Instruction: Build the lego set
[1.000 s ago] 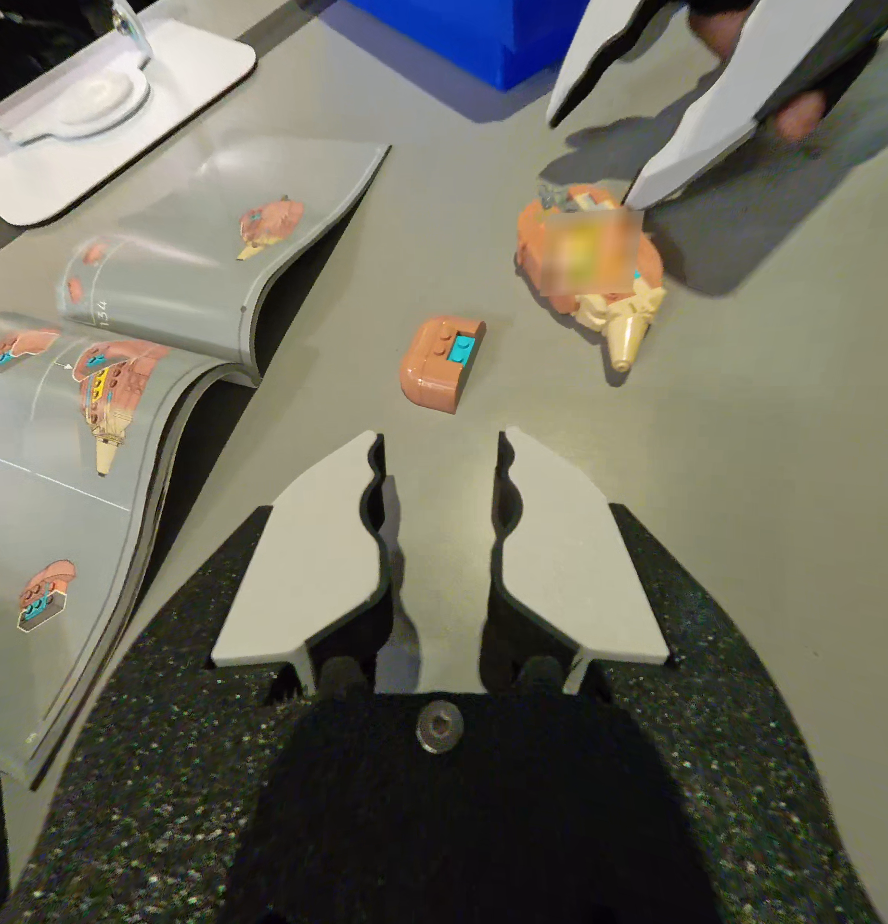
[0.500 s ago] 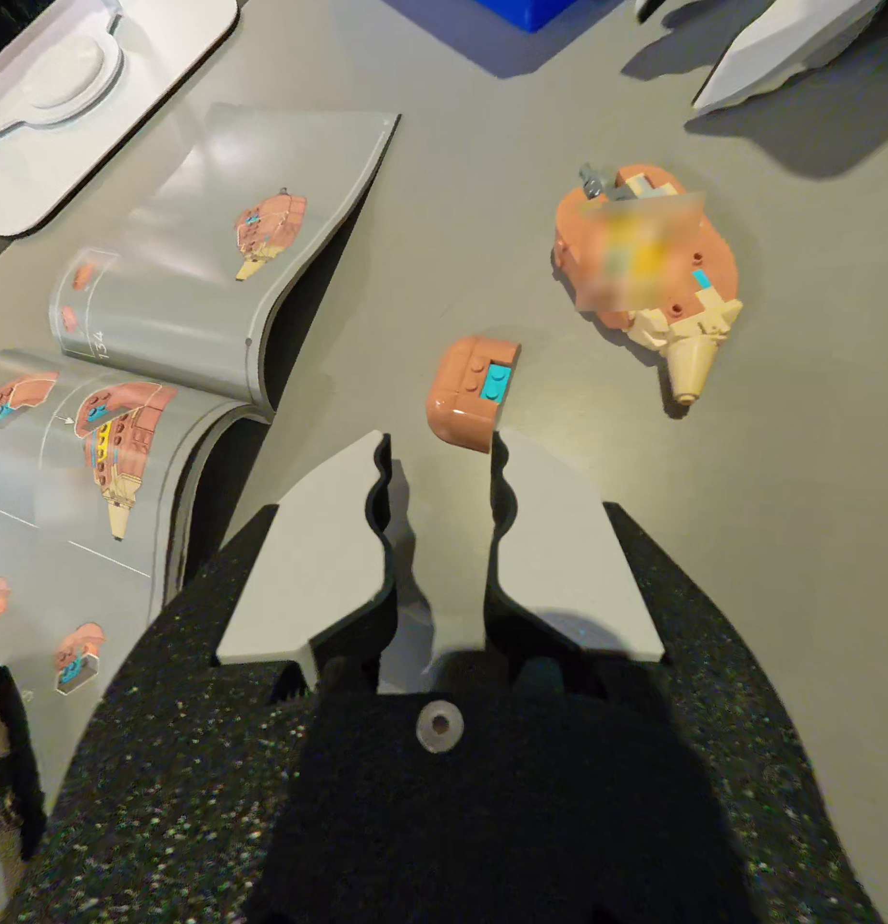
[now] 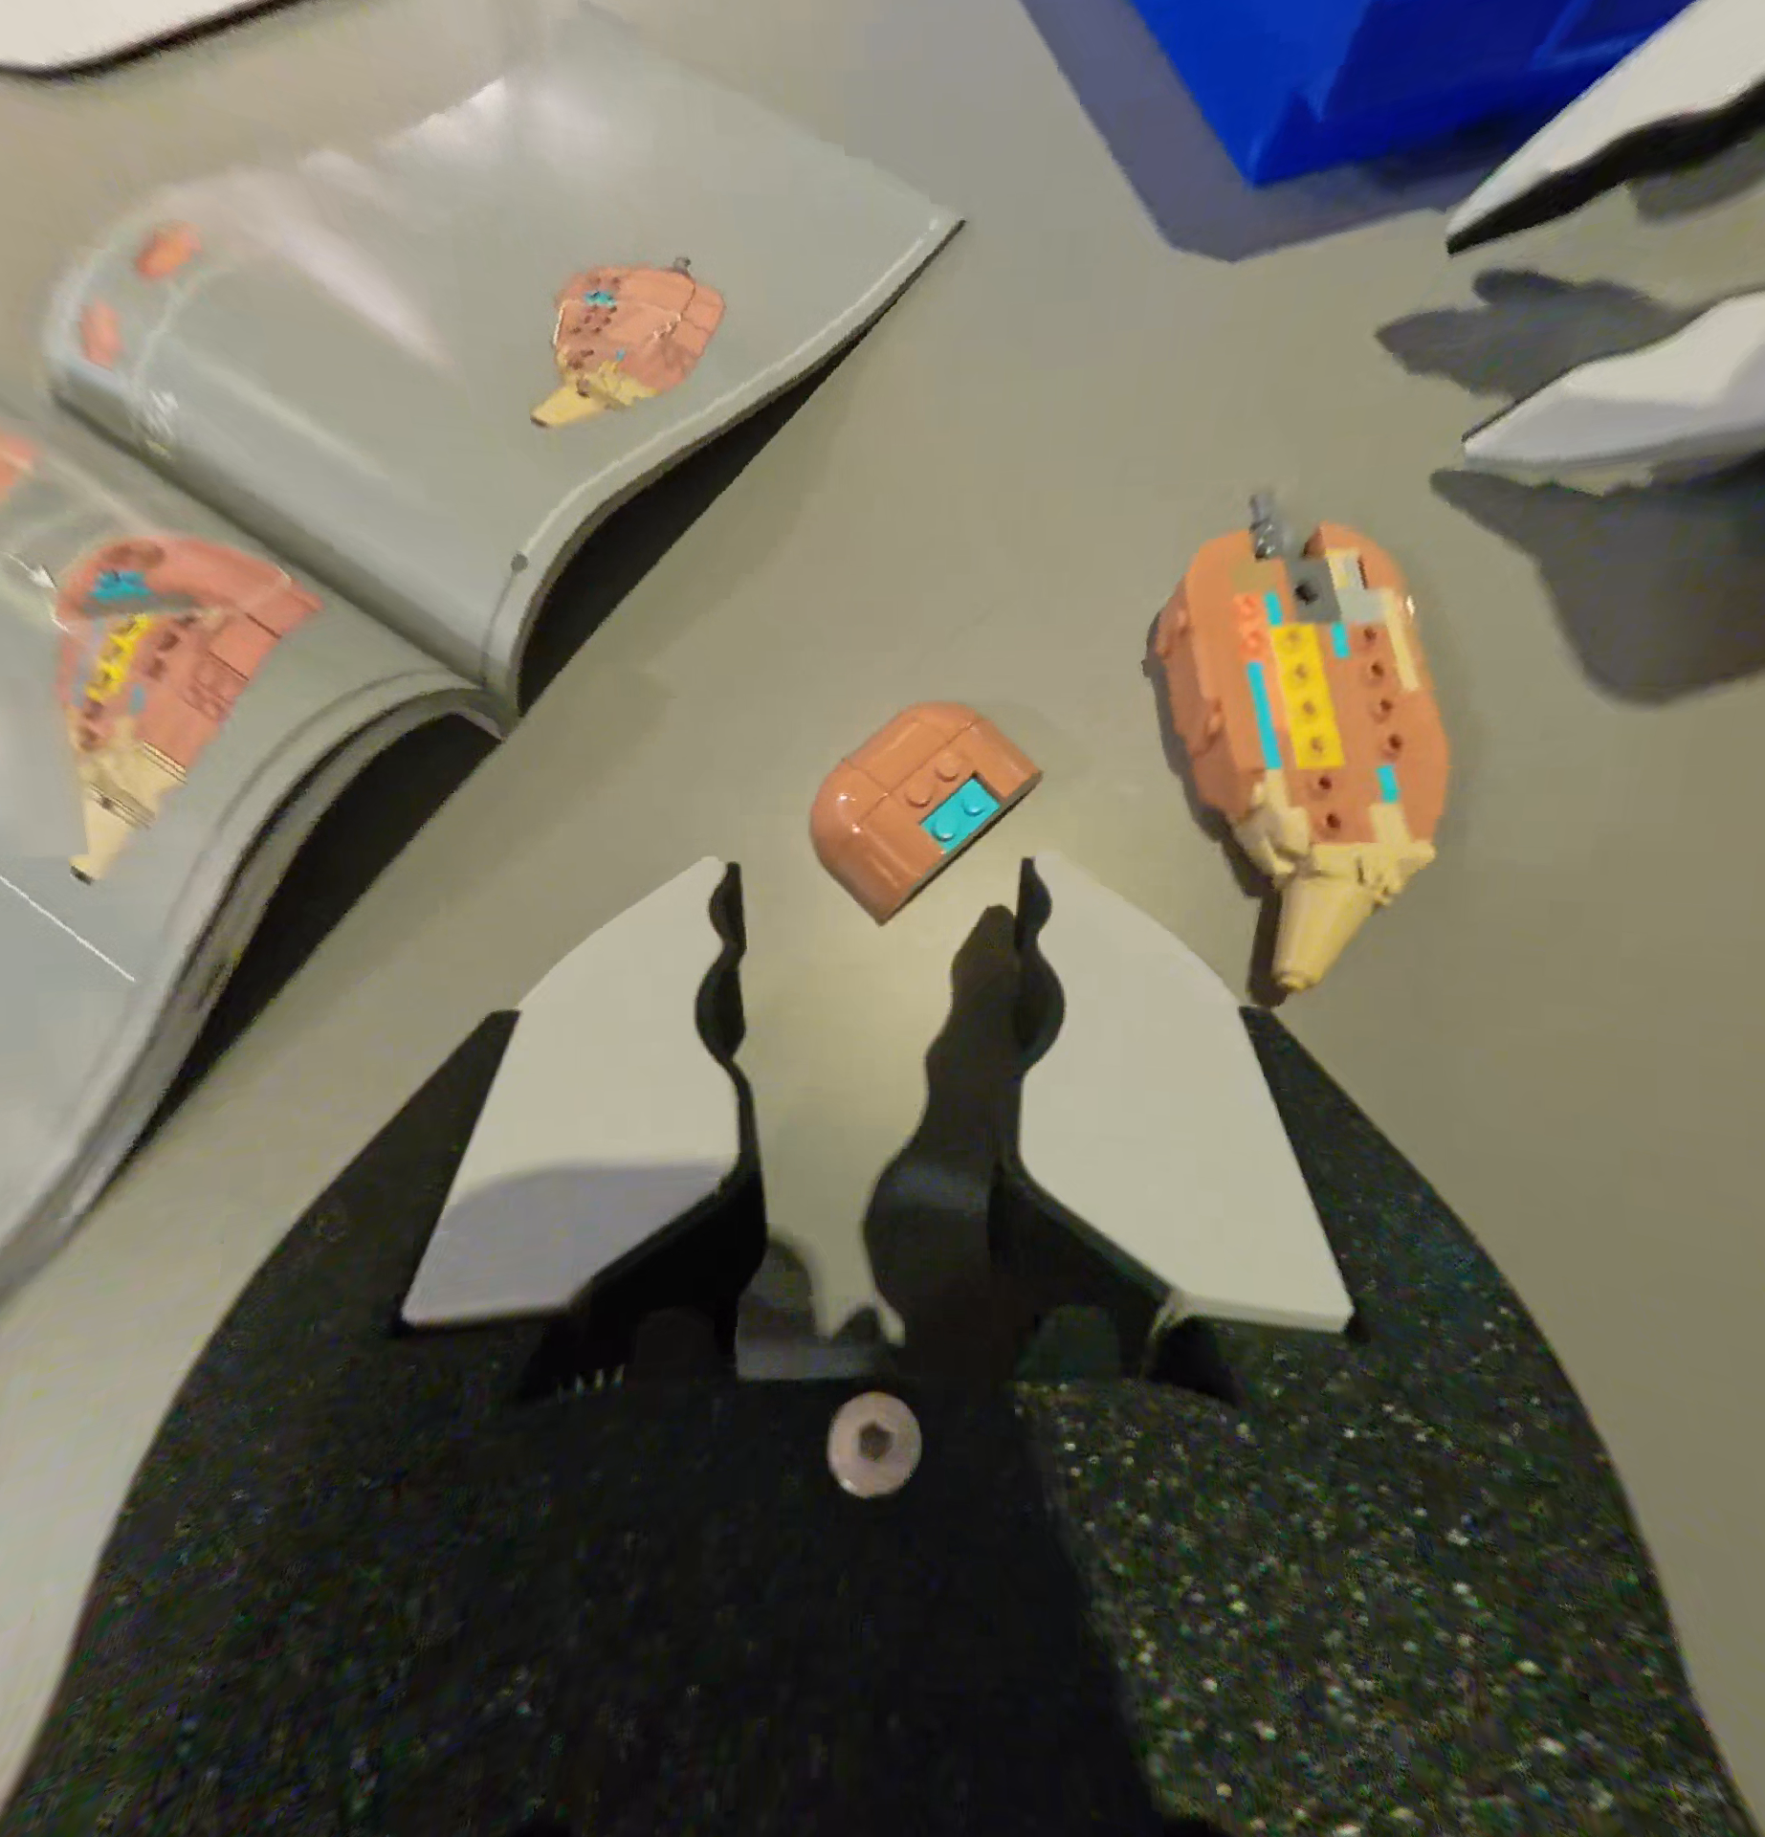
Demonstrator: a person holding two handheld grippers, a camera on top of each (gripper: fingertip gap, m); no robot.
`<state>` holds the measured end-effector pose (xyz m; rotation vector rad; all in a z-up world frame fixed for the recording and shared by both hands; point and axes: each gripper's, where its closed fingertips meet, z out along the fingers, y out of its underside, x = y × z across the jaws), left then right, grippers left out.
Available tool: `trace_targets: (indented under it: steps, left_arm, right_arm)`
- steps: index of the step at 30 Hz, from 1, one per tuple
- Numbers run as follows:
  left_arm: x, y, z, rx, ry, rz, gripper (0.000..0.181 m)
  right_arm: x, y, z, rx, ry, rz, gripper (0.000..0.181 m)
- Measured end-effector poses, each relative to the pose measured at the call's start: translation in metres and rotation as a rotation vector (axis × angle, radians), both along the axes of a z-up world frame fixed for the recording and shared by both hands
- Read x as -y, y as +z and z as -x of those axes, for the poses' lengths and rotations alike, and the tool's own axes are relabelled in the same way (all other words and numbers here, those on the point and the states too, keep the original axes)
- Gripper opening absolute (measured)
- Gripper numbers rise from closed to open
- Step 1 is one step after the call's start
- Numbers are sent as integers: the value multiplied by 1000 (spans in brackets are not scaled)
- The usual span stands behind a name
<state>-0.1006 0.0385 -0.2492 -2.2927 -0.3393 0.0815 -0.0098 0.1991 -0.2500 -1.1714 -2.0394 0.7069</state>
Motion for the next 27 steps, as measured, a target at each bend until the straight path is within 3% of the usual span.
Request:
trace_targets:
  steps: [8,15,27]
  left_arm:
    - [-10,-4,-5,-41,130,23,54]
    - [-25,9,-25,-158,-36,13,33]
    - [-27,3,-28,-93,-66,29,36]
  right_arm:
    - [0,1,0,-13,-9,-17,43]
    - [0,1,0,-14,-7,-17,42]
    - [1,1,0,-17,-2,-19,41]
